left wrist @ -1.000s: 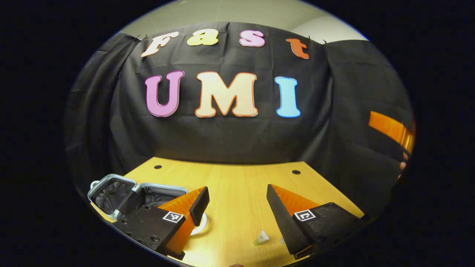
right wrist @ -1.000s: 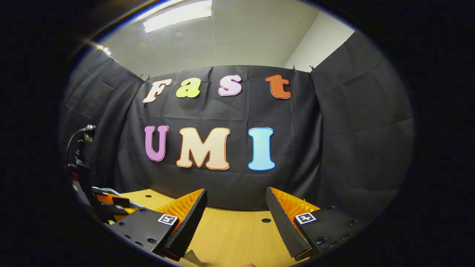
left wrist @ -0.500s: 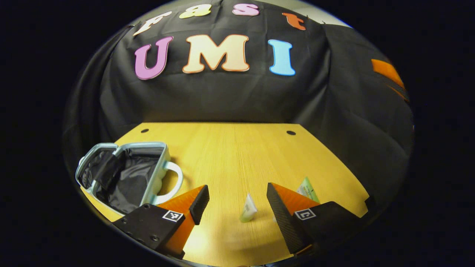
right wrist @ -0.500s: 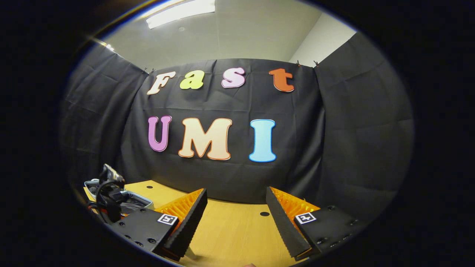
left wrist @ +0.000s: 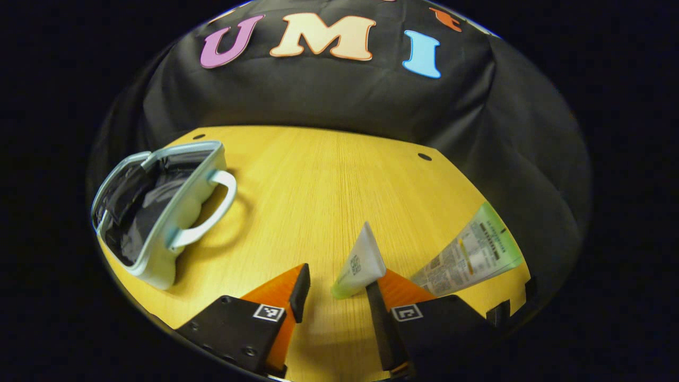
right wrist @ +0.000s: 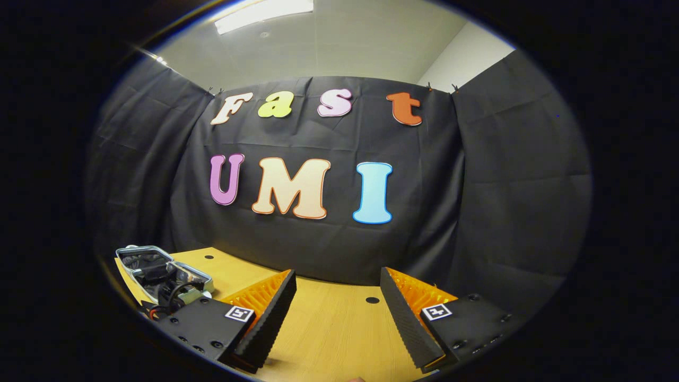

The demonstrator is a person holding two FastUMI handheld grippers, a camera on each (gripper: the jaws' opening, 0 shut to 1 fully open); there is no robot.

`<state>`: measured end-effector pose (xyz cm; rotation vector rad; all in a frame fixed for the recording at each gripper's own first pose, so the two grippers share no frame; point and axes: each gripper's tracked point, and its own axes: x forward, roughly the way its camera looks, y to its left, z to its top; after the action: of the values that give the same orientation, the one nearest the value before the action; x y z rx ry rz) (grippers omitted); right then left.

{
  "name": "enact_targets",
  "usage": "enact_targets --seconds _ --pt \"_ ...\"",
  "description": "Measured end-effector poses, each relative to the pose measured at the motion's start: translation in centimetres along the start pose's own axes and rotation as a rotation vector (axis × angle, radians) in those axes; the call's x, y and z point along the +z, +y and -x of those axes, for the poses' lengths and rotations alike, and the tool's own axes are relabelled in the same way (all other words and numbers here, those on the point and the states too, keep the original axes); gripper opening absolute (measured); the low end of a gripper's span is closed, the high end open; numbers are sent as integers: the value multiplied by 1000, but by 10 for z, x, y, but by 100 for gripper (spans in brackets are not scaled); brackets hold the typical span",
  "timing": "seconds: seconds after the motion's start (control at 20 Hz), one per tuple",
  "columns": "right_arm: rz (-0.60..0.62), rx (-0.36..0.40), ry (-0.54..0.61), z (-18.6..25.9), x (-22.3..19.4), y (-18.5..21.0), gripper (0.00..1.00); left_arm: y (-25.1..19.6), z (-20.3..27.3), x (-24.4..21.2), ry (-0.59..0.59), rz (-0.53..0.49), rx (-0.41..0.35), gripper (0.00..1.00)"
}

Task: First open the suitcase, pack the skin care products into it, and then close the suitcase.

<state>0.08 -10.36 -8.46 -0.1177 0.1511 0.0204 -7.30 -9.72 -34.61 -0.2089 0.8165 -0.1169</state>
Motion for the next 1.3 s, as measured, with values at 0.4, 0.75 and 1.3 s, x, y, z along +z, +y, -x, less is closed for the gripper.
enact_targets --seconds 0.4,0.75,1.3 --pt "12 83 16 2 -23 34 99 6 2 7 -2 -10 -7 17" --pt "-43 230 100 4 -81 94 99 19 53 57 -91 -52 31 17" --pt "-3 336 371 17 -229 158 99 59 134 94 -174 33 134 16"
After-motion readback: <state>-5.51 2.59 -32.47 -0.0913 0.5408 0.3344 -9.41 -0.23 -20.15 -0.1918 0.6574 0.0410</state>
